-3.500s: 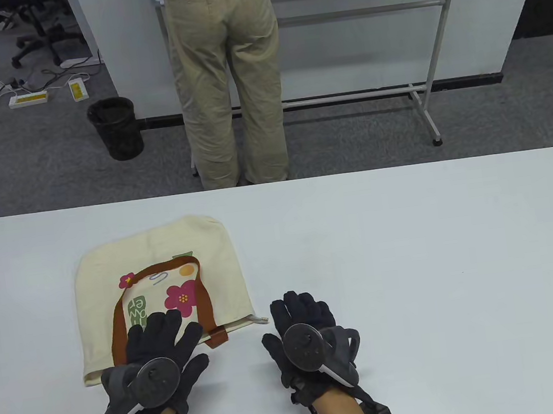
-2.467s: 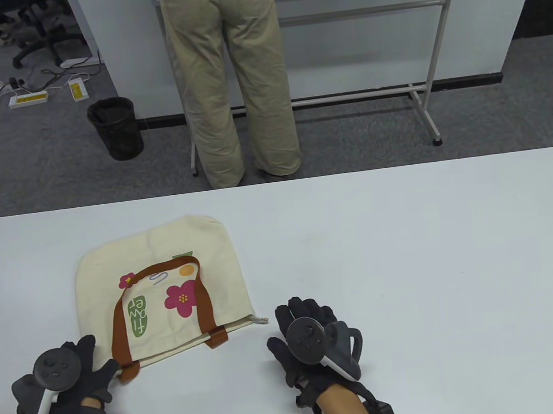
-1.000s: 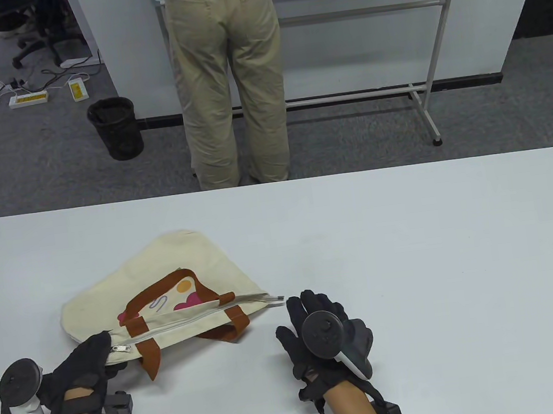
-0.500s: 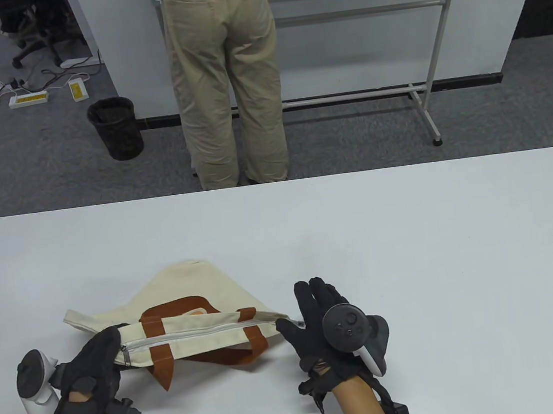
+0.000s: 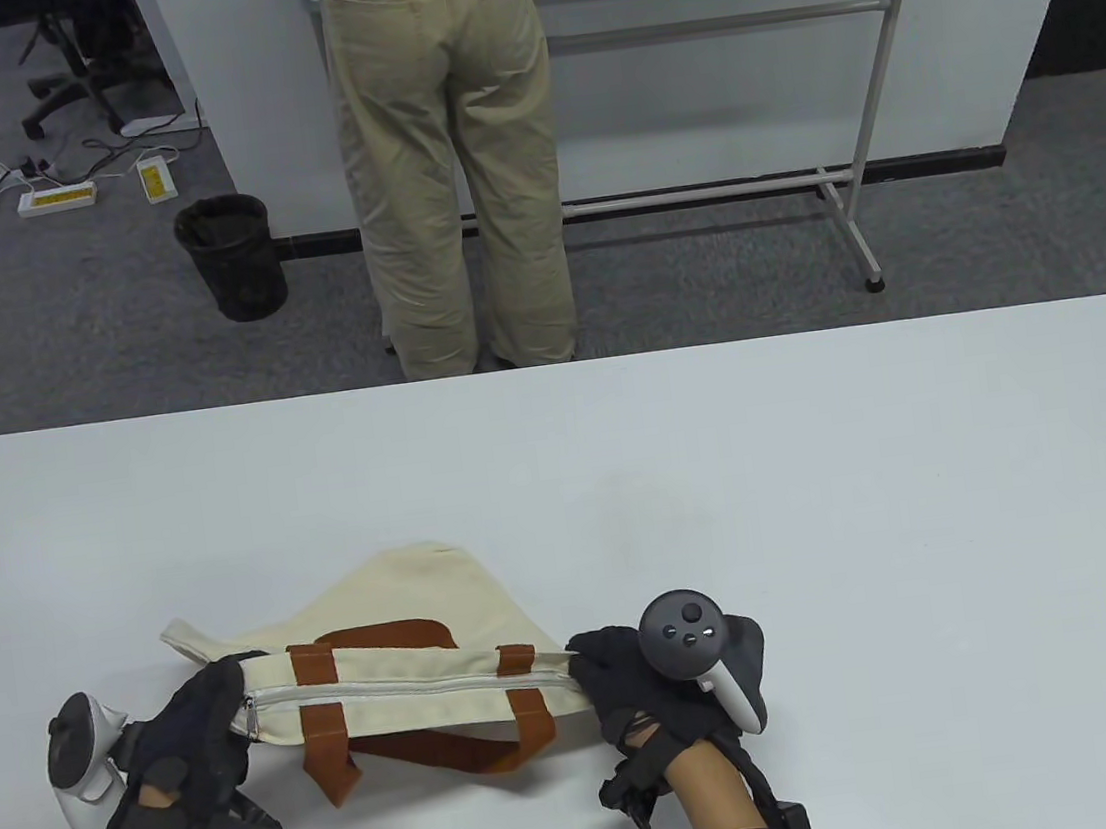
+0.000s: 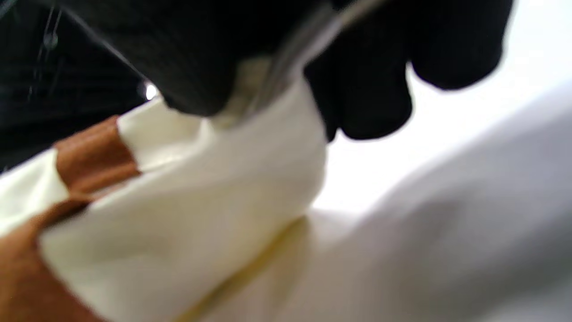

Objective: Unzip the canvas bag

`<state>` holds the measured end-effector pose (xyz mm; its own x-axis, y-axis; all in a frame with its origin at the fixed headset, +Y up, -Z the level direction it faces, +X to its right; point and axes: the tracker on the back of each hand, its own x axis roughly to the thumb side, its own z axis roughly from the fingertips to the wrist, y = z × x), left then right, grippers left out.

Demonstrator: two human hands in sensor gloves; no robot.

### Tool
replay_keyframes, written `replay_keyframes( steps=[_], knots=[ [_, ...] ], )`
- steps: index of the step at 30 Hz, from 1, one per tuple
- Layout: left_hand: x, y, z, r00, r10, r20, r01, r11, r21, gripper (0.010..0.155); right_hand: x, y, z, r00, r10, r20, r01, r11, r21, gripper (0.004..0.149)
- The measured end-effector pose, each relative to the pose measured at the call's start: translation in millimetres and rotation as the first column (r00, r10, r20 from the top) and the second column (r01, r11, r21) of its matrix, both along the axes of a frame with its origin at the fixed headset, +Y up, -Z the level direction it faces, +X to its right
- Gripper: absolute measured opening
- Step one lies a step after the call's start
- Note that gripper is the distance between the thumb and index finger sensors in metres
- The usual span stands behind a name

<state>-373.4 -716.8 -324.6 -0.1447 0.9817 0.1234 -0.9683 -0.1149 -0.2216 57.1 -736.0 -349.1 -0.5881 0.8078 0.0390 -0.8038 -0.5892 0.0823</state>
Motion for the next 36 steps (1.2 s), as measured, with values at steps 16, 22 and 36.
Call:
replay_keyframes(
  steps=[16, 22, 36],
  knots=[
    [0, -10, 3, 0.988, -0.106, -0.114, 0.095, 0.991, -0.098, 0.049, 21, -20, -4, 0.66, -0.739, 0.133, 0.751, 0.648, -0.125, 0.046],
    [-2, -17, 2, 0.983, -0.127, -0.13, 0.109, 0.984, -0.138, 0.05, 18, -30, -8, 0.5, -0.862, 0.087, 0.849, 0.467, -0.247, 0.046],
    [9, -23, 0, 0.982, -0.112, -0.153, 0.084, 0.98, -0.179, 0.049, 44, 22, -5, 0.969, -0.217, 0.117, 0.213, 0.976, 0.045, 0.056]
  ],
)
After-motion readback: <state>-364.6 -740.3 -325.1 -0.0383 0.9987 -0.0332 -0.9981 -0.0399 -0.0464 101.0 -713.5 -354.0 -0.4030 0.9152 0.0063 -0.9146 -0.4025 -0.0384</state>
